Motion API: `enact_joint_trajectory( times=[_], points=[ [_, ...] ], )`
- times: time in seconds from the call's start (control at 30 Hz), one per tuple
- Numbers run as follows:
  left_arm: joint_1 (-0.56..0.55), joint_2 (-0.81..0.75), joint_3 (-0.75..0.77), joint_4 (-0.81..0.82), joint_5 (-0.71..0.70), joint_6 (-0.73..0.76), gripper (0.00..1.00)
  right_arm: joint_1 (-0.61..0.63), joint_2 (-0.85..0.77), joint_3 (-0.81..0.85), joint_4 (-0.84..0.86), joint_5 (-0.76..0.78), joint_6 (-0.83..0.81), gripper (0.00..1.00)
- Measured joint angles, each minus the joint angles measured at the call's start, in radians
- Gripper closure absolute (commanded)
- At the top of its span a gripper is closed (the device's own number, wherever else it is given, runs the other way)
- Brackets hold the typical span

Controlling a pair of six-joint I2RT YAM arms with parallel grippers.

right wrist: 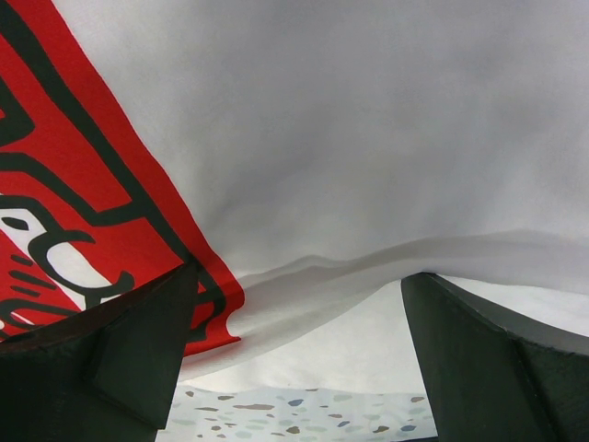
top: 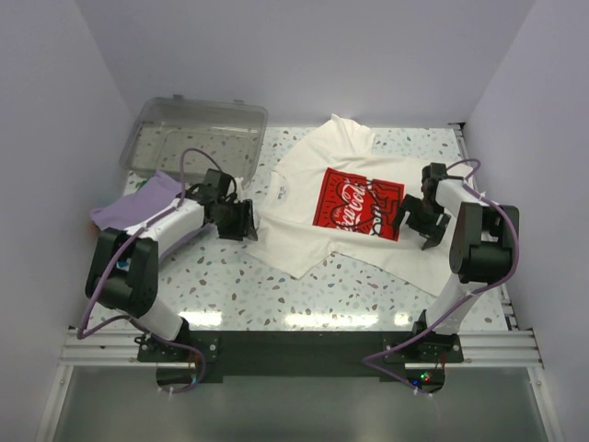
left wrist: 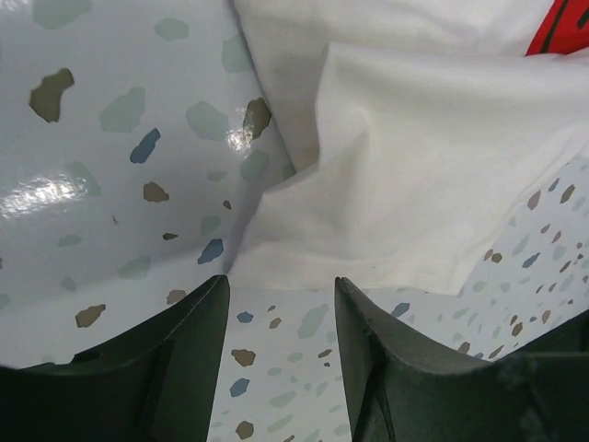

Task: Fold and stack the t-shirts
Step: Flatten the tshirt out

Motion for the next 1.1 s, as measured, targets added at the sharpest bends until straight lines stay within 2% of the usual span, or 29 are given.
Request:
enact_joint_trajectory(
  times=[0.2, 0.6, 0.7, 0.73, 0.8, 0.83, 0.93, 1.1],
  points=[
    [-0.066, 0.059, -0.009, -0.017, -0.074, -0.017, 0.5, 0.0, 0.0, 0.0, 0.0, 0.0, -0.001, 0.05],
    [-0.093, 0.097, -0.003, -0.029, -0.179, -0.026, 0.54, 0.0, 0.0, 0.0, 0.0, 0.0, 0.0, 0.05],
    [-0.1, 0.106, -0.003, -0.021, -0.179, -0.028, 0.64, 0.0, -0.002, 0.0, -0.001, 0.0, 0.0, 0.05],
    [-0.101, 0.107, -0.003, -0.018, -0.178, -0.027, 0.7, 0.0, -0.003, 0.0, -0.002, 0.0, 0.0, 0.04],
    [-0.103, 0.112, -0.003, -0.009, -0.171, -0.028, 0.77, 0.0, -0.01, 0.0, -0.007, 0.0, 0.0, 0.04],
    [-0.103, 0.114, -0.004, -0.005, -0.164, -0.028, 0.85, 0.0, -0.018, 0.0, -0.01, 0.001, 0.0, 0.04],
    [-0.104, 0.117, -0.012, 0.008, -0.14, -0.027, 1.0, -0.001, -0.061, -0.001, -0.031, 0.005, 0.001, 0.04],
    [-0.104, 0.117, -0.017, 0.019, -0.115, -0.02, 1.0, -0.04, -0.21, -0.032, -0.067, 0.013, -0.001, 0.03]
  ],
)
